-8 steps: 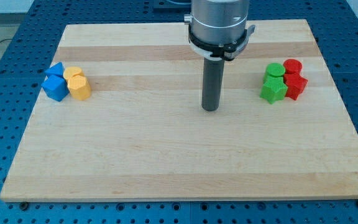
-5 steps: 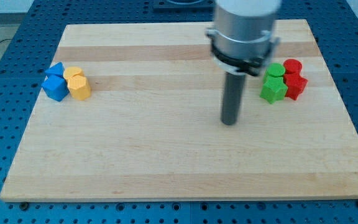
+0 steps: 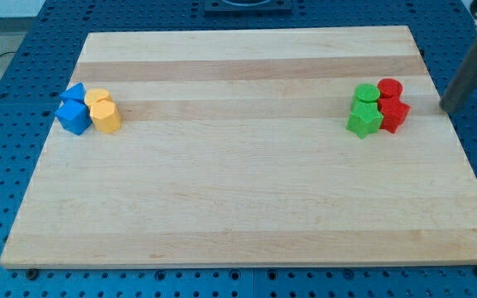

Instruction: Slide green star and red star towards left

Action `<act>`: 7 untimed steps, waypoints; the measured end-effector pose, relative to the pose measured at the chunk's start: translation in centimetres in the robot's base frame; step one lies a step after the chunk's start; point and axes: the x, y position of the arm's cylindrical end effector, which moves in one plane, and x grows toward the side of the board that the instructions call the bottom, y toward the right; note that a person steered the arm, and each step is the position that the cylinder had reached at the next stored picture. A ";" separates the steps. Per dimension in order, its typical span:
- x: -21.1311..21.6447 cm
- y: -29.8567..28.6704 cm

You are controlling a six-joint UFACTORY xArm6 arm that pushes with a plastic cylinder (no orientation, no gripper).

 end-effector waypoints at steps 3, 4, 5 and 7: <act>2.1 -11.4; 2.1 -11.7; 2.1 -6.8; 1.1 5.5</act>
